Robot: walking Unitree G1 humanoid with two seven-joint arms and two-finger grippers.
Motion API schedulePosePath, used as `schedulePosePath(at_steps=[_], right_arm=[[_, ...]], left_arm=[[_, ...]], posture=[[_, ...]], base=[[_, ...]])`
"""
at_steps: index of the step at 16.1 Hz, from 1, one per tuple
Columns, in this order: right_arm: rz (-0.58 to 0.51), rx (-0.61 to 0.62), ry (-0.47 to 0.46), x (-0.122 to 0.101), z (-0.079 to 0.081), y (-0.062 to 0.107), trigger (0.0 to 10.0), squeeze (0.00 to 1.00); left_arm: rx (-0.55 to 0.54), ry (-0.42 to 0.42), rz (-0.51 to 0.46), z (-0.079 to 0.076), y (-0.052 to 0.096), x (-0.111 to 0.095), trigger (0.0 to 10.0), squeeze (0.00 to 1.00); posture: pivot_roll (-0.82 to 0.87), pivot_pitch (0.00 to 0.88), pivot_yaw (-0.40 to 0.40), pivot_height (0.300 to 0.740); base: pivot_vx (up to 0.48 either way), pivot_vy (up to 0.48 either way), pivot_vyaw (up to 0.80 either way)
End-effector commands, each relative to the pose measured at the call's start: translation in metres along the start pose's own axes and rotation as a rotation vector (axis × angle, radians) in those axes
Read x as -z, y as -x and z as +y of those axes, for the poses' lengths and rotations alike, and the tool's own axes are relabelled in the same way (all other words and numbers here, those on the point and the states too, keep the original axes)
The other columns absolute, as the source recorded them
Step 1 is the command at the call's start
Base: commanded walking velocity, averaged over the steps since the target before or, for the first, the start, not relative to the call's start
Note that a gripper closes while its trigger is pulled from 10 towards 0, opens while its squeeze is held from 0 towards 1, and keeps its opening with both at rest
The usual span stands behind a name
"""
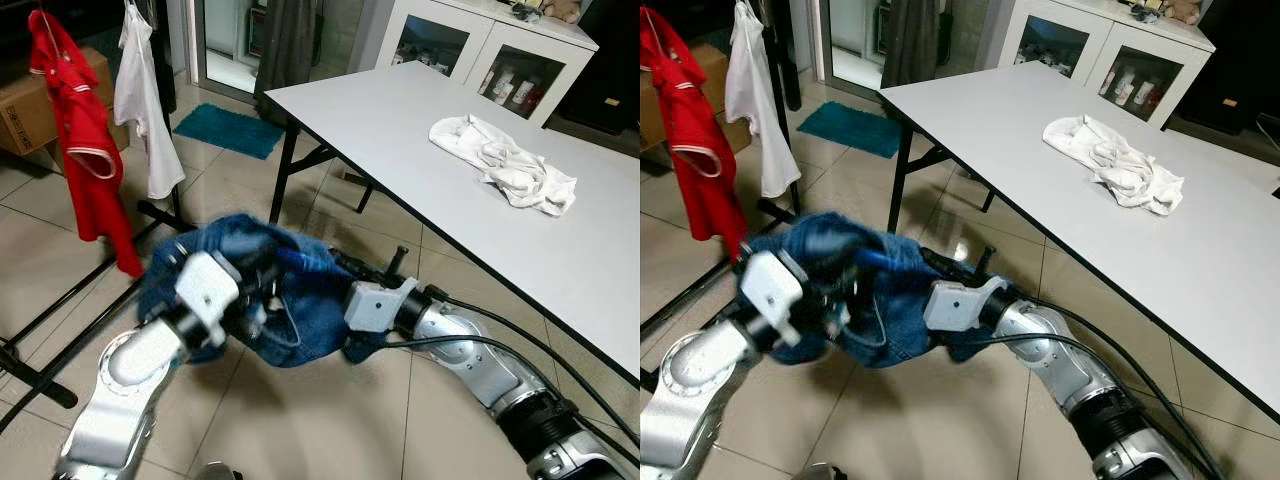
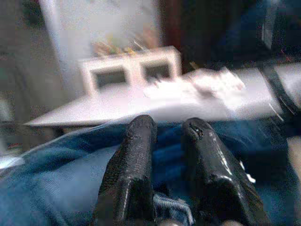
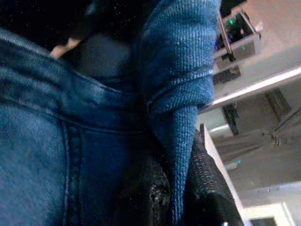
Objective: Hang hanger
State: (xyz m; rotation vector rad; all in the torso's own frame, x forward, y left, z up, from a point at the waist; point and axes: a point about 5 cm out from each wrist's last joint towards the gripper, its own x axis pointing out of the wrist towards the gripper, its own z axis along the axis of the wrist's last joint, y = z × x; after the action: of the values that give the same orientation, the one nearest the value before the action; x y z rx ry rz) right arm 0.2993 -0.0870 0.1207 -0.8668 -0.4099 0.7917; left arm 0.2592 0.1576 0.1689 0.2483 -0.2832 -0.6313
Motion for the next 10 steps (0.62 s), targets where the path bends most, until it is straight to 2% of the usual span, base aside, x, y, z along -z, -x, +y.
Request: schedulePosePath(at_steps=[1,2,3,4,6,8,10], right_arm=[[0.029,0.011,-0.021,0.006,-0.003,0.004,0.0,0.00],[0.104,0.055,-0.094,0.018,-0.006,0.007,0.0,0.00],[0.120,0.066,-0.113,0.020,-0.006,0.008,0.0,0.00],[0.149,0.094,-0.157,0.025,-0.008,0.009,0.0,0.00],[0.185,0.131,-0.220,0.030,-0.010,0.010,0.0,0.00],[0.202,0.154,-0.259,0.032,-0.011,0.010,0.0,0.00],[0.247,0.216,-0.359,0.039,-0.016,0.011,0.0,0.00]], left_arm=[[-0.072,0.031,-0.045,0.011,-0.001,-0.008,10.0,1.00],[-0.118,0.123,-0.083,0.014,0.000,-0.009,10.0,0.84],[-0.125,0.144,-0.088,0.014,0.000,-0.008,10.0,0.84],[-0.148,0.205,-0.101,0.014,0.003,-0.006,10.0,0.00],[-0.183,0.291,-0.121,0.016,0.005,-0.005,10.0,0.00],[-0.216,0.343,-0.142,0.019,0.007,-0.005,10.0,0.00],[-0.287,0.422,-0.183,0.027,0.008,-0.007,10.0,0.00]], posture=[[0.19,0.058,-0.163,0.740],[0.19,0.057,-0.163,0.740],[0.19,0.057,-0.163,0.740],[0.19,0.057,-0.164,0.740],[0.19,0.059,-0.165,0.740],[0.19,0.060,-0.166,0.740],[0.19,0.061,-0.166,0.740]], base=[[0.000,0.000,0.00],[0.000,0.000,0.00],[0.000,0.000,0.00],[0.000,0.000,0.00],[0.000,0.000,0.00],[0.000,0.000,0.00],[0.000,0.000,0.00]])
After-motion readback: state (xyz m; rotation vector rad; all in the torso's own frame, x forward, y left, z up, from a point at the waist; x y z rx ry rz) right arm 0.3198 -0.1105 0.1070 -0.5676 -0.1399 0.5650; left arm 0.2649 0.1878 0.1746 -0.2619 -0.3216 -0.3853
